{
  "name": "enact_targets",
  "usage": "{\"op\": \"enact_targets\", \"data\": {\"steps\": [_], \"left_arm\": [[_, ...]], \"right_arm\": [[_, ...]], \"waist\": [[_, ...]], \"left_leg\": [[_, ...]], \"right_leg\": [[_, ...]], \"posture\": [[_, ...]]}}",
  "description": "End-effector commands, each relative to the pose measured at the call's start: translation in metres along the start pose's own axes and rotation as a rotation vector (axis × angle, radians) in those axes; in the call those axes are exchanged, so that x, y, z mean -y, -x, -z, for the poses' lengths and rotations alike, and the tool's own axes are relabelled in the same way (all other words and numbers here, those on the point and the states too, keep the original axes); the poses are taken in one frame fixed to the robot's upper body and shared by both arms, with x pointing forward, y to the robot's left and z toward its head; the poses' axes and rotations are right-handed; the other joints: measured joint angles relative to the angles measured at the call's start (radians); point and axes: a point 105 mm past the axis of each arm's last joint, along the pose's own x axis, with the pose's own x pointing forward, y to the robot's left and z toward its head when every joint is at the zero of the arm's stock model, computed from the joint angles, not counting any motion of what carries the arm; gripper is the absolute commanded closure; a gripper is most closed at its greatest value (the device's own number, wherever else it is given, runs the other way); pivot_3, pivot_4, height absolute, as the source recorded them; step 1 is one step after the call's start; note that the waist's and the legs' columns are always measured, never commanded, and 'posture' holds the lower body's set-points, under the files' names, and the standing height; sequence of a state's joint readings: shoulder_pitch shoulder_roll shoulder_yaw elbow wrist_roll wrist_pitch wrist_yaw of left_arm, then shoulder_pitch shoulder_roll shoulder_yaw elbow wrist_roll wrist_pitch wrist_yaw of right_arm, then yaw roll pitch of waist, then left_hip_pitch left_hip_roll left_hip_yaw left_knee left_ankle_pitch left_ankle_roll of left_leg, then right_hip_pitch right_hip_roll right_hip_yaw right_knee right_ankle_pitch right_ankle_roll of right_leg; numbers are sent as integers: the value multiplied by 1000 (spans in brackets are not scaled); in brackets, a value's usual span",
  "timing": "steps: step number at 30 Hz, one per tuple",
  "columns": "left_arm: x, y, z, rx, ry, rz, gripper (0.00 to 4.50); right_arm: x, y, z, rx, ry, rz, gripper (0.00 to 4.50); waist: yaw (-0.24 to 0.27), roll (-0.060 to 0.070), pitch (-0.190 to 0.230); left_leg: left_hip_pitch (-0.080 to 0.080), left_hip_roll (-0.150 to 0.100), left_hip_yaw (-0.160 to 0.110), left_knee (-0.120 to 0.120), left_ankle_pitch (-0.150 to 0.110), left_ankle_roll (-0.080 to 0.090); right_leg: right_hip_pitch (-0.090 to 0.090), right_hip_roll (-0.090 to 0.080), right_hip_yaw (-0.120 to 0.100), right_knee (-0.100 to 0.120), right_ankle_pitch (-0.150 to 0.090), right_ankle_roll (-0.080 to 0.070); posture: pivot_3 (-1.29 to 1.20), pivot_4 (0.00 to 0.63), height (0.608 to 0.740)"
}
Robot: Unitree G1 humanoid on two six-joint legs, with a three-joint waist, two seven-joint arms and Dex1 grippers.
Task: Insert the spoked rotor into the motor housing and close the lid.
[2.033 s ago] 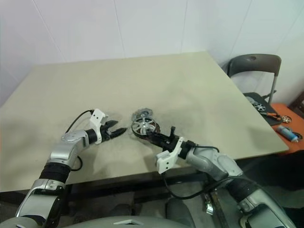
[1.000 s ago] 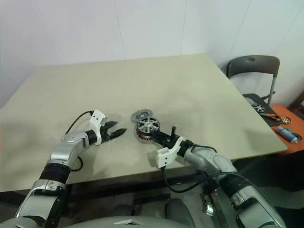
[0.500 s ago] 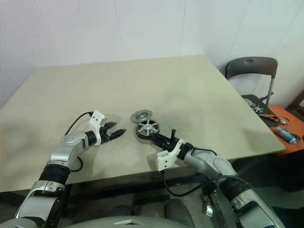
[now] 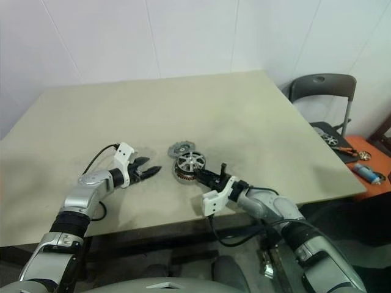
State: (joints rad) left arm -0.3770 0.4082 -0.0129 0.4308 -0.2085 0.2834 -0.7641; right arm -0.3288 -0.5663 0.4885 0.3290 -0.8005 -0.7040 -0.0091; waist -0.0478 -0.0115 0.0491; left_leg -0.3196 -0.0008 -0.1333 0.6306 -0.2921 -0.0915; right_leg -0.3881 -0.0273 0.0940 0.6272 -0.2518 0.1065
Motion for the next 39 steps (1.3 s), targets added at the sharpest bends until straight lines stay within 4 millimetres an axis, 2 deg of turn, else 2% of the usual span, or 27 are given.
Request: {"op": "enact_targets", "data": {"steps": [1,7,10,16,23,39], "left_arm": [[-6,4,-2,1,1,-16,858],[-6,3,-3,1,0,-15,858],[-5,3,-3,3,1,-15,858],[-3,4,-3,6,3,-16,858],[-3,6,0,2,6,-21,858],[-1,6,0,2,10,-22,858]], "right_arm": [[-5,-3,-17,53,-14,-18,4059],[7,-12,-17,56,6,21,4059],[12,-15,-8,30,20,34,4059],[8,-12,-3,21,20,10,4059],[-3,-5,-14,54,-7,-27,4059],[8,-10,6,-42,-53,14,4059]], "waist": [[-1,0,0],[-1,-1,-1],[-2,-1,-1],[0,-1,-1],[-2,-1,-1],[-18,-2,-1]], "left_leg": [[0,0,0,0,0,0],[0,0,0,0,0,0],[0,0,0,0,0,0],[0,0,0,0,0,0],[0,0,0,0,0,0],[0,0,0,0,0,0]], "right_leg": [[0,0,0,0,0,0],[0,0,0,0,0,0],[0,0,0,1,0,0],[-1,0,0,1,0,0],[-1,0,0,1,0,0],[0,0,1,1,0,0]], "posture": [[0,0,740],[0,0,740],[0,0,740],[0,0,740],[0,0,740],[0,0,740]]}}
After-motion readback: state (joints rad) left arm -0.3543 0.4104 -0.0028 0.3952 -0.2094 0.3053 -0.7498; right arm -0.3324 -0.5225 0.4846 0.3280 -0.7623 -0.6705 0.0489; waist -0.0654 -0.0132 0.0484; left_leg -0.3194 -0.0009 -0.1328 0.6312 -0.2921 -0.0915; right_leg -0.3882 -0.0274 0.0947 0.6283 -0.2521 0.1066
